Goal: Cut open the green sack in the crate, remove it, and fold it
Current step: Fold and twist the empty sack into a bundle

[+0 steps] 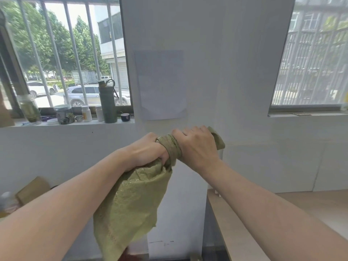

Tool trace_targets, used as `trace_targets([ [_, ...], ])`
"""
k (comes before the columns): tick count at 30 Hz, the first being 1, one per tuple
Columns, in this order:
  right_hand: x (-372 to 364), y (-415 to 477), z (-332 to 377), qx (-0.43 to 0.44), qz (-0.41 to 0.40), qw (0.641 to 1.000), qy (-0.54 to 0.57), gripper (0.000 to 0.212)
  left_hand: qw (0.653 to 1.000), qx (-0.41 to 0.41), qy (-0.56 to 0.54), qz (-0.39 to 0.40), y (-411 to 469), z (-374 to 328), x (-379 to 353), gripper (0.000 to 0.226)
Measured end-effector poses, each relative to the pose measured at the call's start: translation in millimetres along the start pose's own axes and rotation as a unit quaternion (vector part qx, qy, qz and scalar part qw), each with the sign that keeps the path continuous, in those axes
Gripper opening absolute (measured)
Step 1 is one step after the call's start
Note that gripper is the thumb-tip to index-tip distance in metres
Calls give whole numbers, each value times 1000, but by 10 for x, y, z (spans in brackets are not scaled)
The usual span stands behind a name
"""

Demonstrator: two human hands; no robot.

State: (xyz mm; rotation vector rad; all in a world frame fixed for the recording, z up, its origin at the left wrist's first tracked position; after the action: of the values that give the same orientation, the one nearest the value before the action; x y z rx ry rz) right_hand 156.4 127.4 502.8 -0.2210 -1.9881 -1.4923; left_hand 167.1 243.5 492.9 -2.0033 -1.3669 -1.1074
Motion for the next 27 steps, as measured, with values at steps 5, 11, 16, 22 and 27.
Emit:
trace_targets([
  [5, -14, 8, -75, -13, 82, 995, 55, 28, 991, -61, 104, -64, -24, -18, -27, 16],
  [11, -105, -52, -244, -128, 218, 964, 81, 7, 847, -138, 474, -197, -156, -255, -185, 98],
  [16, -169, -93, -270, -205, 297, 926, 112, 8, 779, -84, 573, -240, -95, -131, -321, 110],
  [22, -205, -167, -205, -188, 371, 898, 142, 15, 786, -145, 526, -291, -33, -13, -265, 69],
  [27, -115, -142, -110, -108, 263, 951, 120, 71, 863, -71, 450, -219, 13, -39, -109, 50],
])
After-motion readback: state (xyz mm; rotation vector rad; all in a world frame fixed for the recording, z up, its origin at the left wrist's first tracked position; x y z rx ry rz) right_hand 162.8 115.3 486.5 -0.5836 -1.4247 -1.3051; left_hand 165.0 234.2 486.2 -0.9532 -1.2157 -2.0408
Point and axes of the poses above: each hand's wrist, its own y-axis towards the middle knuckle, its own x-axis out of the back of the hand, z = x × y, the point moved 8 cm from there along y, towards the middle knuckle, and after that the axes turned 14 degrees about y, right-handed, at the moved point
